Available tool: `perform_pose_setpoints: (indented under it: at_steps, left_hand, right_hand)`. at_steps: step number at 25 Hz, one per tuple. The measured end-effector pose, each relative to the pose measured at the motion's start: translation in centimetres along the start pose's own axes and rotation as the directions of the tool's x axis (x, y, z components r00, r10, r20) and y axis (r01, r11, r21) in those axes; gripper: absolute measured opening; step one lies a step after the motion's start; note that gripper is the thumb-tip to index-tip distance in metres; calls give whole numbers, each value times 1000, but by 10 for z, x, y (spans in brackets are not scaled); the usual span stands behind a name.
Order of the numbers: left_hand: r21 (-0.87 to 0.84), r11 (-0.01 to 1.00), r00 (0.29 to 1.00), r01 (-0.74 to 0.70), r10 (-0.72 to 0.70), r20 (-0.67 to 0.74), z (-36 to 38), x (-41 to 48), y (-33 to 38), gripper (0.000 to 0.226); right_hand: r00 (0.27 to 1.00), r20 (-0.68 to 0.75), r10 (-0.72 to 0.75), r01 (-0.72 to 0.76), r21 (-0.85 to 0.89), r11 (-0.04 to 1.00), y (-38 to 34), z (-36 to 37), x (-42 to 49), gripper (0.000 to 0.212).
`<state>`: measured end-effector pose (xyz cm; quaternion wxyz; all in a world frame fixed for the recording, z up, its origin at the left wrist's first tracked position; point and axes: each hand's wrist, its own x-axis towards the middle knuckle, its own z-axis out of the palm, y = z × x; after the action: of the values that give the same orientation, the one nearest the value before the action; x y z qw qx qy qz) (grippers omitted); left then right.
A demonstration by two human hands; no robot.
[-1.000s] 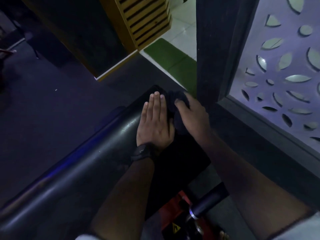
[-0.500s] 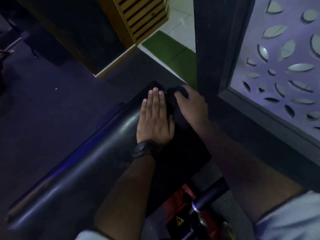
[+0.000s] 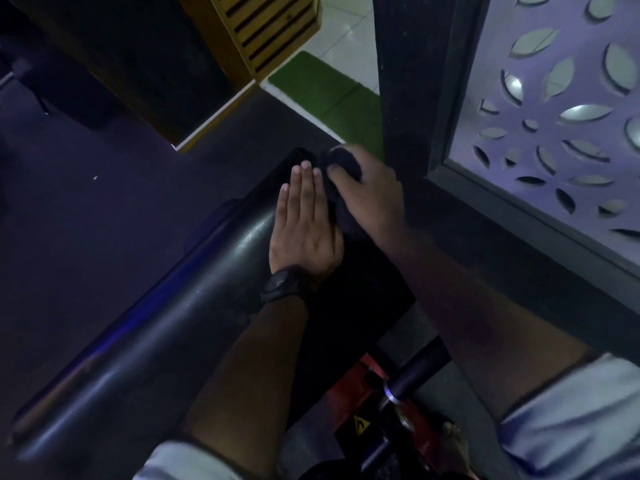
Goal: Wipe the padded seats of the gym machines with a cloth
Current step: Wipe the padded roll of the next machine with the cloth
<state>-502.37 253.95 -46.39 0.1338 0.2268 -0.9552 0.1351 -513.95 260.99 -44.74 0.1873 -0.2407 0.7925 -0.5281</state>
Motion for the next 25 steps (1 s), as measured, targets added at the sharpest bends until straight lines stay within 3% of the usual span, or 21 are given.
perform_pose_setpoints:
  at_steps: [2,5,6,10,14,18,19,21,23,25]
  left_hand:
    - [-14,1000,1000,4,-4,3,0,0,1,71]
    - [-4,1000,1000,-5,5,20,-1,1,3,78]
    - [14,1000,999,-11,11,39,-3,1,3,81]
    - [69,995,994,-71,65,86,-4,1,4,86]
    - [79,995,994,-59,51,99,-7,2,6,89]
    - [84,993,989,-79,68,131,-7,3,6,91]
    - [81,994,989,-78,67,134,-8,3,5,92]
    - [80,993,986,-87,75,149,-10,3,7,92]
    - [87,991,983,-100,85,162,-12,2,7,92]
    - [100,988,981,-115,97,169,-10,3,7,93]
  right_hand:
    - [1000,-20,12,-11,46,999,17,-6,-9,37]
    - [958,-19,285,-285,25,958,54,-28,-44,36]
    - [955,-38,295,-294,25,955,55,-25,-44,36]
    - [998,-62,26,-24,30,999,28,-11,-30,35]
    - [947,-65,315,-312,53,949,69,-28,-55,35]
    - [996,-84,42,-38,46,998,37,-12,-36,29]
    - [994,-98,48,-40,81,996,45,-14,-39,27]
    - [958,-121,259,-237,172,956,84,-25,-55,25]
    - [878,-120,464,-446,149,883,102,-31,-68,29]
    - [887,-156,435,-401,210,892,90,-24,-62,29]
